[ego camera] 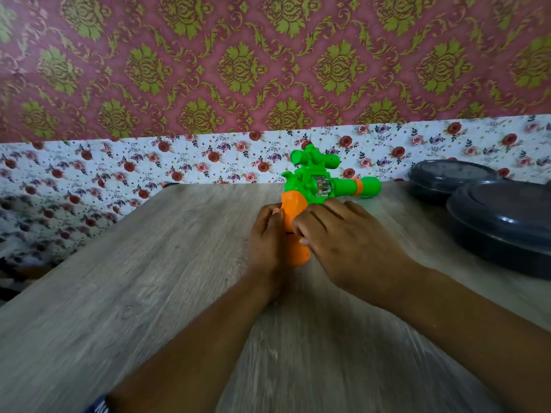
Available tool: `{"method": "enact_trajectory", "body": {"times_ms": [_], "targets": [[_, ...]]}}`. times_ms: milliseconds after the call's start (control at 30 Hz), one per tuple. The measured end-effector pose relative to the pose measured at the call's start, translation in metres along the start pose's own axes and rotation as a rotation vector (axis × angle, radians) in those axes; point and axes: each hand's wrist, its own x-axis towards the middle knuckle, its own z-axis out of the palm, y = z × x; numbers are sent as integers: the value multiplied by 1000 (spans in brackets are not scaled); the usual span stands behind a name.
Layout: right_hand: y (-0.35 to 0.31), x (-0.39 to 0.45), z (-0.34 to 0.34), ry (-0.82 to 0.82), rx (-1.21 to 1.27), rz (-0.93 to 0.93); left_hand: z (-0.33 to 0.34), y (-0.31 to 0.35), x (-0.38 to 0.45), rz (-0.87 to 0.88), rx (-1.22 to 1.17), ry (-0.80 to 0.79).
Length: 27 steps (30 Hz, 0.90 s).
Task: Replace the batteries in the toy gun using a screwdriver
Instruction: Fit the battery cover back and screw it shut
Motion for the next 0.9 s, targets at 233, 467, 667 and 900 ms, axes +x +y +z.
{"method": "enact_trajectory", "body": {"times_ms": [233, 467, 667, 900], "targets": [[3, 3, -2, 83, -95, 65, 1, 1, -5, 47, 55, -33], [-2, 6, -6, -60, 71, 197, -2, -1, -3, 16, 31, -22], [-1, 7, -10, 22, -11, 52, 1, 3, -6, -32, 3, -3], [-3, 4, -4, -12, -4, 157, -1, -2, -6, 47, 122, -12]]}}
